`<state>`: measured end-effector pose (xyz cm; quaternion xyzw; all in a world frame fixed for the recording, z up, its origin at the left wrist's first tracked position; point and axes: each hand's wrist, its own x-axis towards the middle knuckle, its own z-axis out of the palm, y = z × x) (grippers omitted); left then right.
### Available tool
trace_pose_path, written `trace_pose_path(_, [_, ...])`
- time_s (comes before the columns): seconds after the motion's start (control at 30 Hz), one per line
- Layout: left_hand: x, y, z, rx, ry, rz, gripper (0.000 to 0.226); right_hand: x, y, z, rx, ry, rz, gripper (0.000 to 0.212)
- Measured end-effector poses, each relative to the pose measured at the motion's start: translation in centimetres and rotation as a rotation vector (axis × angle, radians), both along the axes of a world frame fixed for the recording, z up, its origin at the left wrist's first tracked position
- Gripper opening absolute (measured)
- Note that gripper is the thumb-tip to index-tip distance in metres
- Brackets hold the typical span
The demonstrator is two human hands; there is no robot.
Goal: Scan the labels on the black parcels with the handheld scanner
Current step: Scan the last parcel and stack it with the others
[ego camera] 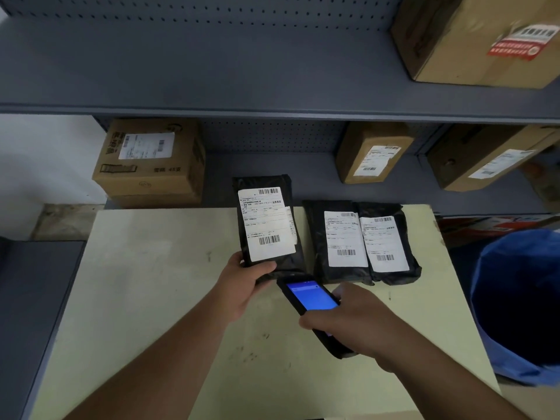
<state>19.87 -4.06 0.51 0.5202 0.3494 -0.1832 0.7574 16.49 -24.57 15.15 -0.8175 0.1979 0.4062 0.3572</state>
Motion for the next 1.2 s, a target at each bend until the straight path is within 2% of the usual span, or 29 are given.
trace_pose_path(0.17, [1.3, -3.3, 0.9, -0.044, -0.021, -0.035, 0.037, -0.5, -2.7, 0.4, 0.014, -0.011, -0.032, 0.05])
trace_pose_path(0.3, [2.2, -5.9, 1.2, -0.039, -0.012, -0.043, 0.043, -1.1, -5.0, 0.5, 0.018, -0.005, -0.069, 0.054])
trace_pose_path(0.7, [3.8, -14.7, 0.7, -0.09, -0.006, -0.117, 0.039, -2.4, -12.9, -0.1, 0.004, 0.01, -0.165, 0.054])
trace_pose_path(1.2, [5.5, -22.6, -0.6, -0.045, 0.07, -0.2, 0.043, -3.5, -18.9, -1.2, -0.006, 0.022, -0.253, 0.051])
